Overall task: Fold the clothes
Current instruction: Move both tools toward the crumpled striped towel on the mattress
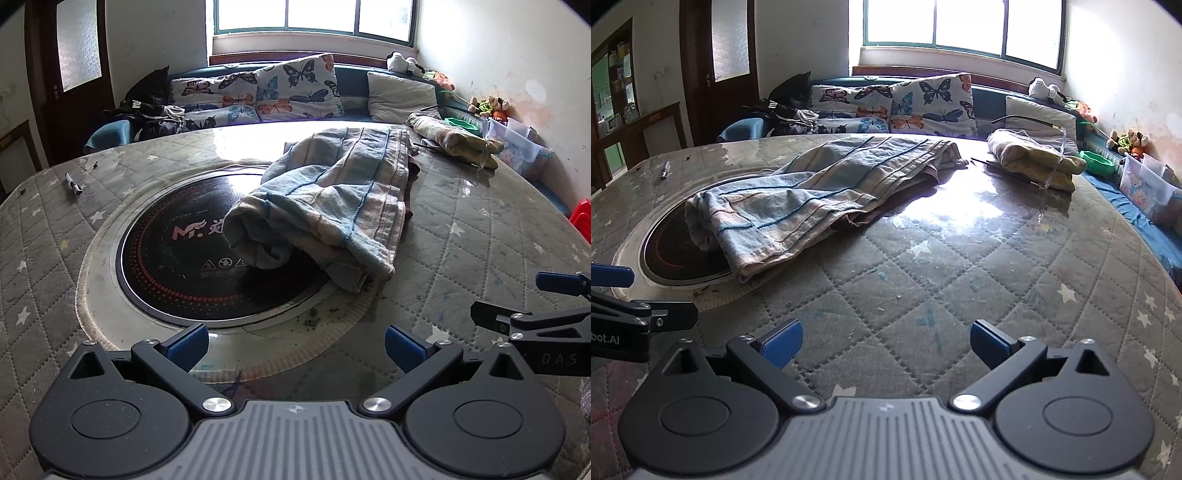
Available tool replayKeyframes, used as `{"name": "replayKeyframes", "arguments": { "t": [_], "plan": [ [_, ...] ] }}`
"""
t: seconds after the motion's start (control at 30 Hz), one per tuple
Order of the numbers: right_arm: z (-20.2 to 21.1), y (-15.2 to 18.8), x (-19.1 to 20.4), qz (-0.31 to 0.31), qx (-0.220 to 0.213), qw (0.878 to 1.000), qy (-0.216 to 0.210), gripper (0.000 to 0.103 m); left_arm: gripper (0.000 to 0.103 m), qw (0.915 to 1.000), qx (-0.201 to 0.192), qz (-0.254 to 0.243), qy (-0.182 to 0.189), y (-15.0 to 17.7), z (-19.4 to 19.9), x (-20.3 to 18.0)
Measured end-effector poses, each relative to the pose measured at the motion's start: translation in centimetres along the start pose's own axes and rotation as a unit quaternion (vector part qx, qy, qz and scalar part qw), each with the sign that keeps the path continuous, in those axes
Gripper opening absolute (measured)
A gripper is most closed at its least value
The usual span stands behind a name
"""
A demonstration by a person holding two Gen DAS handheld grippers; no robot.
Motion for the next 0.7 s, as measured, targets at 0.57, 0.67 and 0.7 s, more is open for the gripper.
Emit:
{"name": "replayKeyframes", "arguments": {
  "t": [0.57,0.67,0.7],
  "plan": [
    [-1.5,-1.0,-0.7,0.009,0.006,1.000,0.007,0.098,0.103,1.0000,0.002,-0.006,0.002,-1.4,-1.2,0.2],
    [-1.8,-1.2,-0.9,0.007,0.007,1.000,0.008,0.097,0.103,1.0000,0.003,-0.005,0.002,-1.7,-1.5,0.2],
    [-1.9,-1.3,-1.0,0.007,0.007,1.000,0.008,0.096,0.103,1.0000,0.003,-0.005,0.002,-1.8,-1.6,0.2]
  ]
}}
Point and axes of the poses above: each gripper's, at about its wrist camera, not at the fingertips, and z roughly against the way its jaws point, x to its left, y to its underside, the point moved 8 cm from there along -z, roughly the way its jaws point, and after that the axes turned 6 degrees about z, right-handed, at the moved point
